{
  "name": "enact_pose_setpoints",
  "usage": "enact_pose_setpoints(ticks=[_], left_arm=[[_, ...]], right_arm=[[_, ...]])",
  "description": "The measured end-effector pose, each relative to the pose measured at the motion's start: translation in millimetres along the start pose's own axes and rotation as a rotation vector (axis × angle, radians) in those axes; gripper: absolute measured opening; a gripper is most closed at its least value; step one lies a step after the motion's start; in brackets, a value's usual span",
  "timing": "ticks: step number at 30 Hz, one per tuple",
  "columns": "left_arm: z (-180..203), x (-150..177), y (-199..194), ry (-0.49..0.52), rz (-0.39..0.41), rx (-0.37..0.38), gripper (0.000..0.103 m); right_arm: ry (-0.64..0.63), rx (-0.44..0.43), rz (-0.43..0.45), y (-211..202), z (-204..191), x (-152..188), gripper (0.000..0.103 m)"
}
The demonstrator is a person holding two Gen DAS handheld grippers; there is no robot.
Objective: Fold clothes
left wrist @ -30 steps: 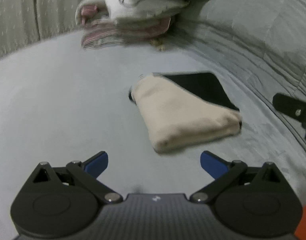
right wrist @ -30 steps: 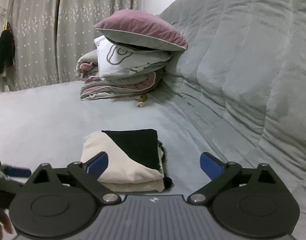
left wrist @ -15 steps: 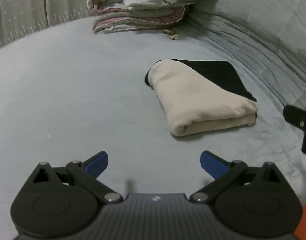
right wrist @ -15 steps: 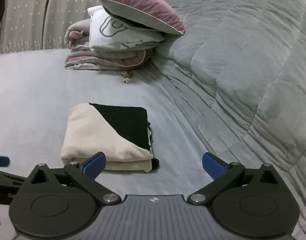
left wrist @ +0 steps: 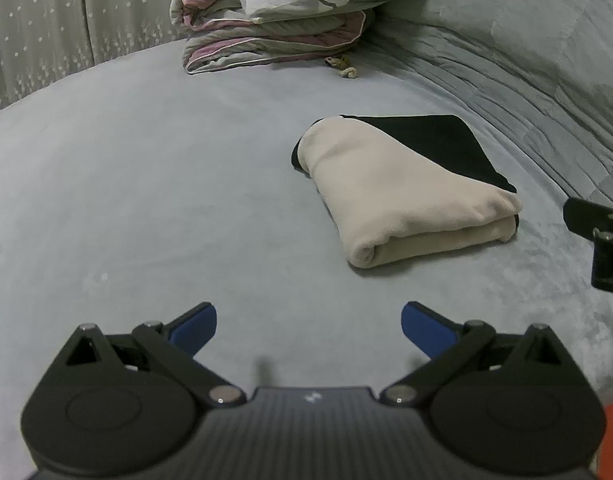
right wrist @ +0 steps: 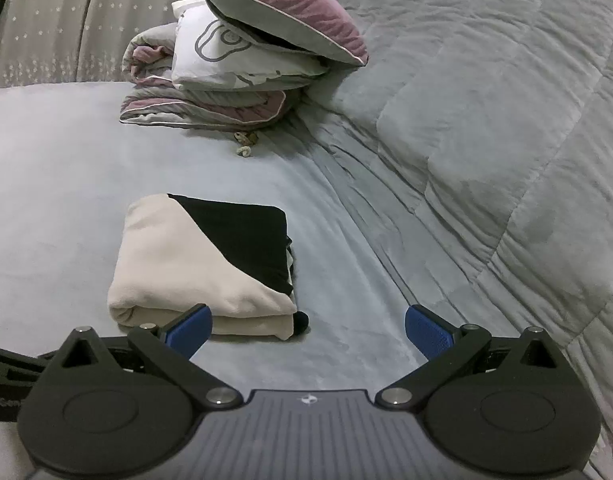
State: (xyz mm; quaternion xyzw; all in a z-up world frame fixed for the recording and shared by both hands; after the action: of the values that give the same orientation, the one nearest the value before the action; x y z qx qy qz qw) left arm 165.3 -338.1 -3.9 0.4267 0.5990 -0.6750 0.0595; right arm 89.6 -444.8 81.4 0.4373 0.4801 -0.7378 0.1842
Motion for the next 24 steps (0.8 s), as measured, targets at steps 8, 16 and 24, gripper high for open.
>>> enact_pose_setpoints(ticks=[8, 16, 24], left_arm=[[6.4, 2.1, 1.9, 0.028, -0.008, -0.011, 0.103], [6.0, 3.2, 1.5, 0.035, -0.009, -0.022, 0.103], [8.1, 3.2, 2.2, 0.037, -0.009, -0.019, 0.103]], right_arm=[[0.004, -0.027, 0.005, -0.8, 1.2, 0.4, 0.103], [-0.005, -0.024, -0.002, 2.1, -0.5, 0.1, 0.103], [-0.01, -0.032, 0.0, 2.1, -1.4, 1.2, 0.103]])
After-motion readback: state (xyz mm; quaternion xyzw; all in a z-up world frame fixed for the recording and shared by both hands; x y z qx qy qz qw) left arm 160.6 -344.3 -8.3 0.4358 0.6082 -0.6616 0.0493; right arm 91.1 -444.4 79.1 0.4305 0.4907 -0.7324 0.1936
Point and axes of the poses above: each gripper's, at about its wrist camera, not at the fingertips, and y roughly the way its jaws point, z to its right, x to its underside, the point moved 4 cm from there along y, roughly the way its jaws point, and after that the axes turned 11 degrees about y, right-handed, at the moved point
